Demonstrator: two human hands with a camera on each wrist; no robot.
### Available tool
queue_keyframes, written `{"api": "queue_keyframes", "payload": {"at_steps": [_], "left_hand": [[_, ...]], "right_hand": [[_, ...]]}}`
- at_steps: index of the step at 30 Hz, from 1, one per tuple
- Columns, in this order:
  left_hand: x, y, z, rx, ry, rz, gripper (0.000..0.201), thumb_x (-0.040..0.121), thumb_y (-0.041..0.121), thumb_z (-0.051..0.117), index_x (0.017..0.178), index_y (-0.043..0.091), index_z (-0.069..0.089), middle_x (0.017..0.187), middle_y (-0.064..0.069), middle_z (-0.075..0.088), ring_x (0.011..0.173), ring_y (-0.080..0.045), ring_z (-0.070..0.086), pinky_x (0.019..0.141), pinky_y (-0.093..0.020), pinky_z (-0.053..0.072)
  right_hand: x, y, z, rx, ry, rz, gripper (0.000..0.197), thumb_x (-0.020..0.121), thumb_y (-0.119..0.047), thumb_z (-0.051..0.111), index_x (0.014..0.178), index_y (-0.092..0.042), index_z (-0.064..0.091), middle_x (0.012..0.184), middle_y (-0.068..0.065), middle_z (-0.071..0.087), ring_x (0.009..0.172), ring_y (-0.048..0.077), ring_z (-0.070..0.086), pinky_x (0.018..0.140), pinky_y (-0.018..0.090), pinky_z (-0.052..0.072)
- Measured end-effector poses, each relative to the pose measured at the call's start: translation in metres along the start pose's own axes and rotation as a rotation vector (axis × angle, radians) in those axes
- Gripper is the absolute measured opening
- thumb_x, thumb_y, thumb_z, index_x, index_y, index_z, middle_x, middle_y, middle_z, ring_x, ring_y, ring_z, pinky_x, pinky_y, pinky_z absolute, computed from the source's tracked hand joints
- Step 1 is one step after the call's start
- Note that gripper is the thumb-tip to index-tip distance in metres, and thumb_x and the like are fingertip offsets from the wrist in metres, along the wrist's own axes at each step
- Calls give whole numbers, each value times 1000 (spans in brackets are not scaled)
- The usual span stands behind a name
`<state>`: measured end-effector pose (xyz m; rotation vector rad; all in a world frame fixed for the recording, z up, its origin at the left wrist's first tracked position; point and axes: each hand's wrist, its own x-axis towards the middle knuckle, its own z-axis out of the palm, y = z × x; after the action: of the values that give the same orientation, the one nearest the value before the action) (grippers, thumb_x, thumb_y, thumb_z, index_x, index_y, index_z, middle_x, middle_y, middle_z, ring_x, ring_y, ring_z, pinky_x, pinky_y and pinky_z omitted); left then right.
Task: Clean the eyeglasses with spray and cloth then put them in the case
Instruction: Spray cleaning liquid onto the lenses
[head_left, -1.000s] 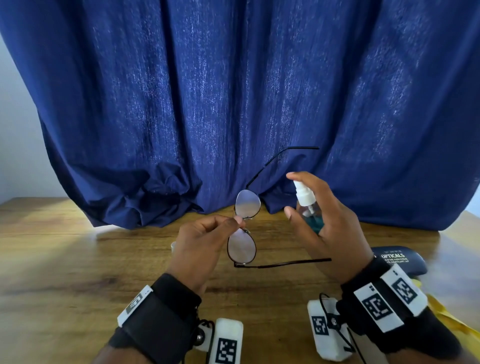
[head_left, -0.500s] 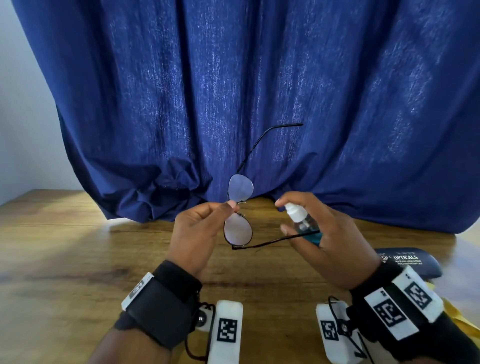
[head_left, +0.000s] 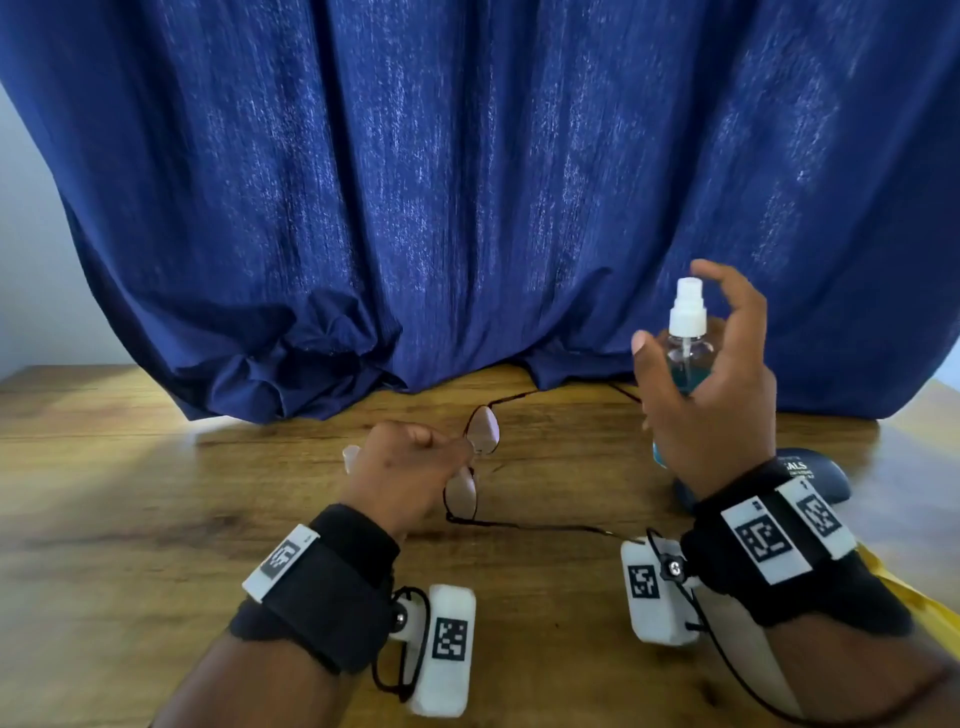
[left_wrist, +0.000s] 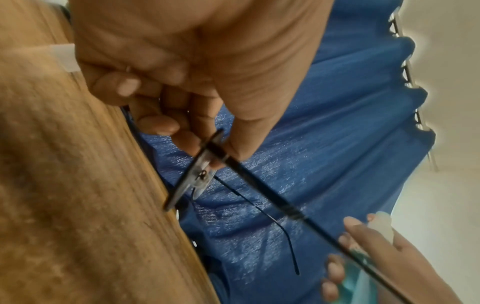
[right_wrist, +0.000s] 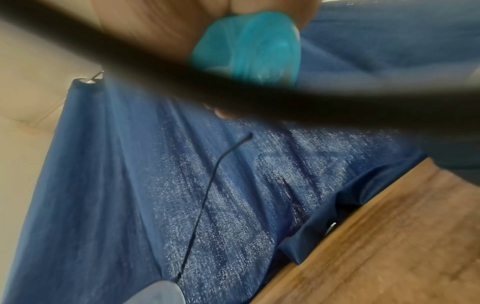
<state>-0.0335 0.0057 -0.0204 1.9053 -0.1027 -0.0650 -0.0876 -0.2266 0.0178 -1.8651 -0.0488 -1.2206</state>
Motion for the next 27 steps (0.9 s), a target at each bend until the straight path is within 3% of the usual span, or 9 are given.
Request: {"api": "queue_keyframes", "payload": {"at_steps": [4, 8, 12, 15, 18, 21, 23, 25, 27], "left_hand": [[0, -2, 7, 122, 26, -11, 27, 87, 30, 74, 73, 7, 78, 77, -15, 79, 69, -17, 65, 72, -32, 57], [1, -5, 6, 184, 21, -14, 27, 90, 26, 72, 69, 9, 77, 67, -5, 79, 73, -14, 71, 71, -27, 54], [3, -9, 3, 223, -59, -41, 33, 90, 37, 74, 67, 14, 77, 63, -6, 77, 79, -18, 73, 85, -32, 57], [6, -9, 0, 267, -61, -40, 42, 88, 51, 73, 68, 14, 76, 66, -1, 76, 75, -17, 71, 76, -32, 57], [8, -2, -17, 292, 53, -20, 52, 88, 59, 70, 70, 10, 72, 53, 4, 60, 58, -16, 58, 58, -26, 45], [18, 0, -54, 166, 283, 28, 42, 89, 51, 73, 77, 10, 77, 77, -11, 76, 79, -26, 70, 70, -30, 47], [24, -5, -77, 142, 414, 28, 32, 89, 42, 76, 77, 13, 76, 84, -9, 76, 83, -23, 68, 77, -29, 43], [33, -16, -91, 170, 466, -7, 22, 88, 38, 78, 80, 19, 75, 86, -4, 75, 90, -23, 68, 81, -28, 43], [41, -29, -95, 202, 429, -56, 19, 85, 39, 81, 82, 22, 76, 87, -2, 75, 93, -24, 68, 82, -29, 45]], "right_hand": [[2, 9, -1, -9, 15, 64, 55, 94, -26, 68, 141, -36, 41, 76, 8, 66, 55, 27, 66, 57, 47, 59], [1, 10, 1, -24, -12, 63, 56, 94, -25, 68, 141, -34, 41, 75, 7, 65, 54, 25, 65, 55, 44, 59], [-1, 4, 2, -34, -54, 36, 54, 94, -24, 68, 141, -31, 42, 72, 10, 64, 51, 24, 63, 52, 41, 57], [-2, 1, 2, -46, -74, 11, 54, 94, -24, 68, 141, -30, 42, 73, 9, 65, 51, 23, 63, 50, 39, 56], [-2, 0, 1, -52, -79, 4, 55, 95, -23, 69, 142, -29, 41, 74, 8, 66, 50, 21, 63, 48, 39, 56], [-2, -1, 2, -49, -89, 25, 56, 94, -24, 69, 142, -30, 41, 75, 7, 65, 52, 22, 64, 50, 42, 58], [-3, -3, 2, -51, -102, 27, 56, 94, -25, 69, 142, -31, 41, 78, 7, 66, 53, 22, 64, 51, 42, 58], [-5, -5, 3, -48, -117, 29, 57, 94, -25, 69, 142, -31, 41, 80, 8, 67, 54, 22, 65, 52, 41, 59], [-6, -6, 4, -39, -134, 33, 57, 94, -25, 69, 142, -32, 40, 79, 9, 66, 55, 23, 65, 53, 42, 59]]}}
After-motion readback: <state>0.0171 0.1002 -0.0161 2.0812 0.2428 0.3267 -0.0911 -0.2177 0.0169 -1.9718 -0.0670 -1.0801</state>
